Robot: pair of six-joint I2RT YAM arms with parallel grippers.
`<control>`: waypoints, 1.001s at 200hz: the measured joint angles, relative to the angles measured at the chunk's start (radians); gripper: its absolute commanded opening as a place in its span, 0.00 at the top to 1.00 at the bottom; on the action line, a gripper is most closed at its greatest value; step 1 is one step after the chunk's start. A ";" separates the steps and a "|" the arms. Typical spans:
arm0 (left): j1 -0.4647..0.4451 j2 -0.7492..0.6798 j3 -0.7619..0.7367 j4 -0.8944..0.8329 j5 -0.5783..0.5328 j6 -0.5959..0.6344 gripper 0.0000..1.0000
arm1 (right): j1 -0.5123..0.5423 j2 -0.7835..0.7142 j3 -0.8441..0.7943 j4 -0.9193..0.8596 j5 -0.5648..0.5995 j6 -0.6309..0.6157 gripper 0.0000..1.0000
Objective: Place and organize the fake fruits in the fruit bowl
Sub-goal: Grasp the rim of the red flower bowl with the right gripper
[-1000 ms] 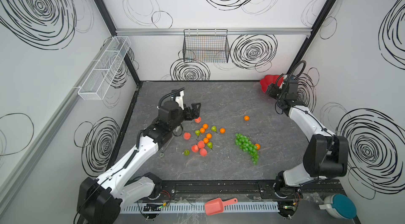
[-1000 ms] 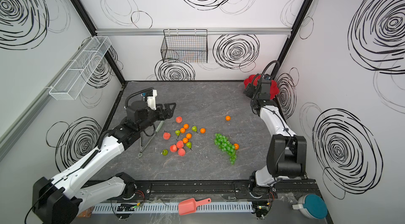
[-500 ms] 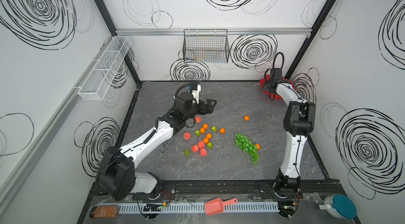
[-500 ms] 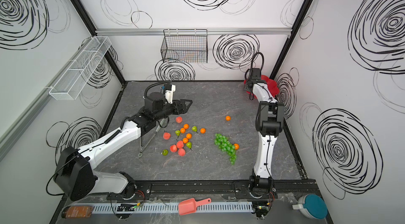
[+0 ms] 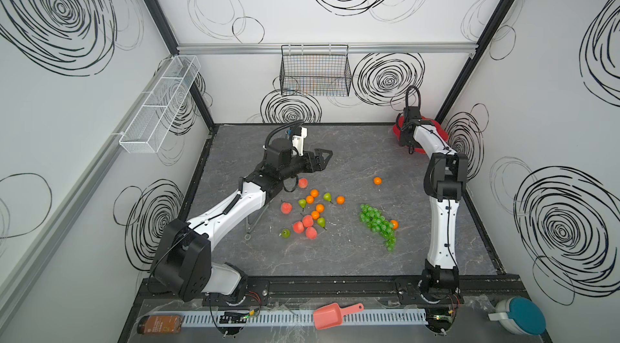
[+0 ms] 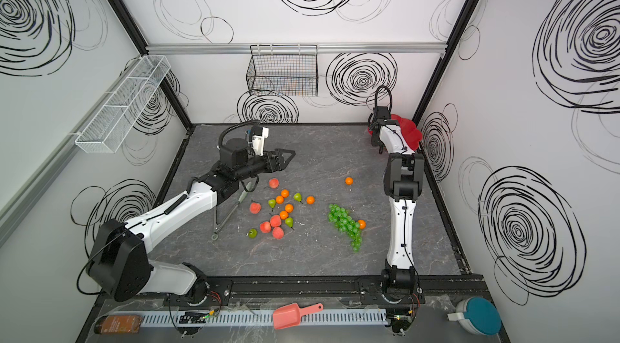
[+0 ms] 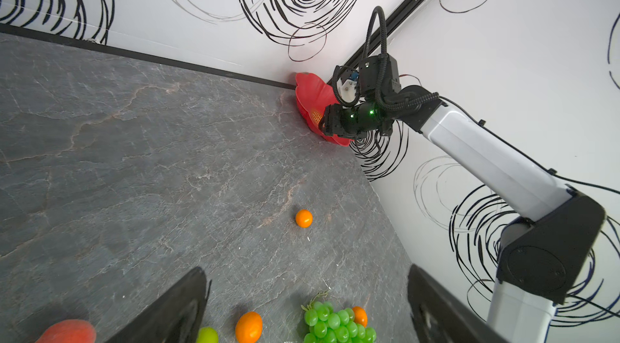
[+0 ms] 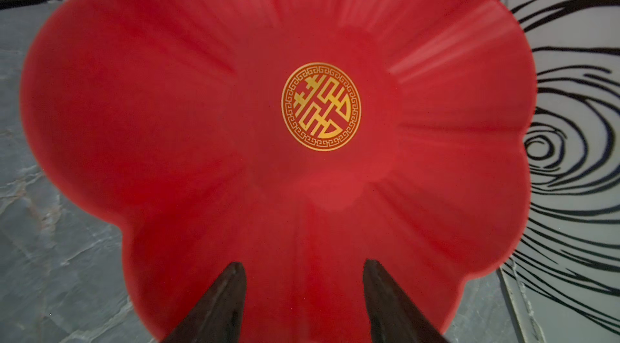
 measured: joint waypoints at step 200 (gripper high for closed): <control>0.000 -0.003 -0.023 0.006 0.032 0.004 0.04 | 0.083 -0.020 -0.039 0.019 0.013 -0.086 0.56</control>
